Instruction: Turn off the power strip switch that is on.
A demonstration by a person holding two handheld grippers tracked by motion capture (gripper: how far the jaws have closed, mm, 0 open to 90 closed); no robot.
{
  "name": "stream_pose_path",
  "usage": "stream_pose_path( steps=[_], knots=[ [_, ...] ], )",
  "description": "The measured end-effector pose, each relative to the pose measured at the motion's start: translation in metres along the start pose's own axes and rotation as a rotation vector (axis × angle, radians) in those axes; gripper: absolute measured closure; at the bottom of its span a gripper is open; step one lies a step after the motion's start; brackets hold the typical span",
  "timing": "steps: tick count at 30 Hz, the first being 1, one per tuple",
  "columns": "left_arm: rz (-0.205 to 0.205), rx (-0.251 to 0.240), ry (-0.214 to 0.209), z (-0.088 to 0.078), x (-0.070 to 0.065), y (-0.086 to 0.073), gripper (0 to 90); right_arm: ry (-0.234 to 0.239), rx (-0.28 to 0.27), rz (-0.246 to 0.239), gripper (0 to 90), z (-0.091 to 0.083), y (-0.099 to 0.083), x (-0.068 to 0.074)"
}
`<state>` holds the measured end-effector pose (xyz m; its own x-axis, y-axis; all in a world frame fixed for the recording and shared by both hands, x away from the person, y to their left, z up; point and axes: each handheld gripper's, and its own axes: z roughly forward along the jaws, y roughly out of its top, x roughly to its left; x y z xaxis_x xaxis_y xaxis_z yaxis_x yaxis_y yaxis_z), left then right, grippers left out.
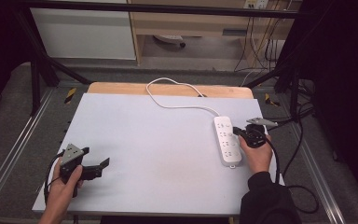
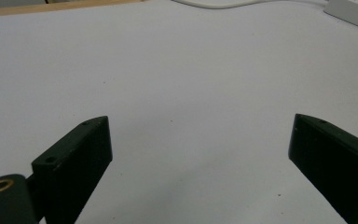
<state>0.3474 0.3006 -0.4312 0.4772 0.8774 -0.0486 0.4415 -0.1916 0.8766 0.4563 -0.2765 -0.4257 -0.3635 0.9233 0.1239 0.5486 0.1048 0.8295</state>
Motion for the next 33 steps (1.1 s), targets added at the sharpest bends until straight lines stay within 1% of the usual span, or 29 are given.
stream_pose_path(
  steps=[1, 3, 8, 14, 19, 26, 27, 29, 33],
  knots=[
    [0.000, 0.000, 0.000, 0.0000, 0.0000, 0.0000, 6.1, 0.001, 0.004, 0.011, 90.0, -0.0002, -0.0007, -0.0004],
    [0.005, 0.005, -0.003, 0.0004, -0.0007, -0.0003, 6.1, 0.004, 0.003, 0.018, 90.0, -0.0001, -0.0013, -0.0008],
    [0.004, 0.006, -0.003, 0.0005, -0.0003, -0.0001, 6.1, -0.004, 0.011, 0.009, 90.0, 0.0024, -0.0027, 0.0004],
    [-0.002, 0.013, -0.011, -0.0009, -0.0003, -0.0011, 6.1, -0.002, 0.008, 0.015, 90.0, 0.0031, -0.0028, 0.0004],
    [-0.003, 0.024, -0.016, 0.0000, -0.0005, -0.0018, 6.1, -0.002, 0.020, 0.014, 90.0, 0.0045, -0.0039, 0.0011],
    [0.002, 0.040, -0.019, 0.0010, -0.0005, -0.0026, 6.1, -0.007, 0.027, 0.000, 90.0, 0.0067, -0.0049, 0.0018],
    [0.002, 0.042, -0.021, 0.0011, -0.0006, -0.0027, 6.2, 0.000, 0.031, -0.005, 90.0, 0.0073, -0.0048, 0.0024],
    [0.003, 0.044, -0.022, 0.0015, -0.0010, -0.0028, 6.2, 0.000, 0.036, -0.009, 90.0, 0.0083, -0.0051, 0.0038],
    [0.005, 0.044, -0.022, 0.0012, -0.0010, -0.0027, 6.2, 0.002, 0.039, -0.008, 90.0, 0.0091, -0.0053, 0.0046]
  ],
)
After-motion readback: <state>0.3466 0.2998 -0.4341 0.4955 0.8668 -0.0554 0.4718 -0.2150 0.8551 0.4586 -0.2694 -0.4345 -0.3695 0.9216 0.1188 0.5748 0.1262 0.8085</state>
